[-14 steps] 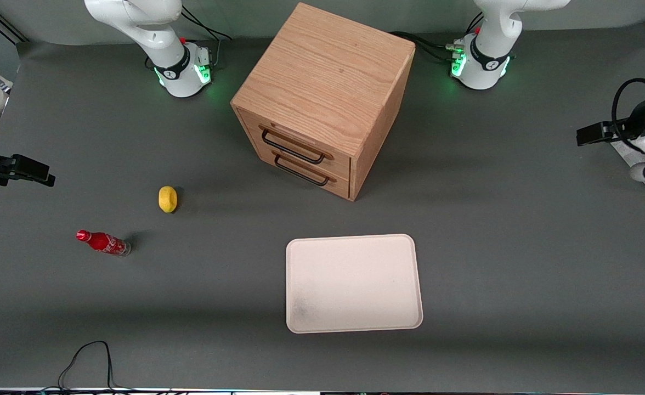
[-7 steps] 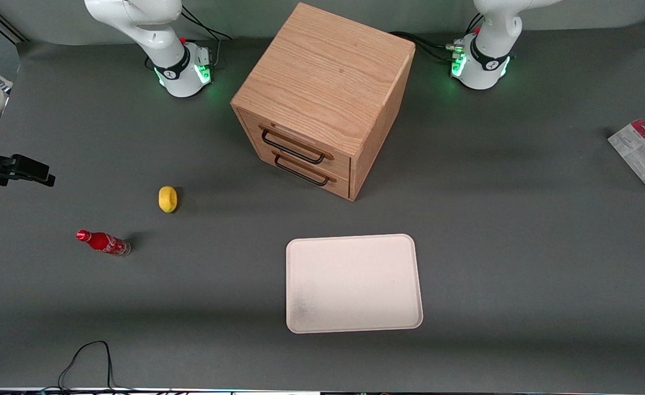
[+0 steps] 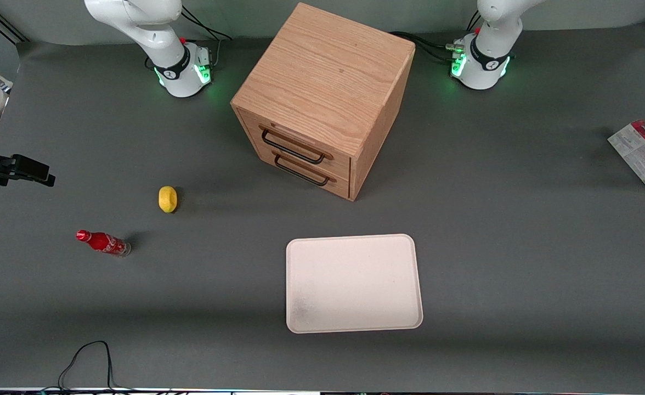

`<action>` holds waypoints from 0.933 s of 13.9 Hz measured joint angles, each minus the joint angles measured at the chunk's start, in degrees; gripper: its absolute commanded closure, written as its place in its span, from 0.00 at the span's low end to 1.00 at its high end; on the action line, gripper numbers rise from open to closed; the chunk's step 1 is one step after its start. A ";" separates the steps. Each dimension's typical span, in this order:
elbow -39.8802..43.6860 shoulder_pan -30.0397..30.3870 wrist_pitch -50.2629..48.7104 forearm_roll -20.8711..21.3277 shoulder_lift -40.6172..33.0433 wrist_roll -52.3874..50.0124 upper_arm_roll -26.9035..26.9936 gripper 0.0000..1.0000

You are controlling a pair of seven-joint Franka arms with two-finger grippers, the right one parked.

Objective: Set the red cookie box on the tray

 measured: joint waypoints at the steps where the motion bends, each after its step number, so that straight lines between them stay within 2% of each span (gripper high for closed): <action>1: 0.29 0.86 0.48 0.07 1.46 0.00 -0.02 0.00; 4: 0.52 3.22 1.39 -0.04 4.42 -0.06 -0.08 0.00; 6: -0.71 5.34 3.61 -1.63 5.44 -0.88 -0.08 0.00; 13: -14.81 10.01 18.53 -5.16 6.27 -5.29 -0.13 0.00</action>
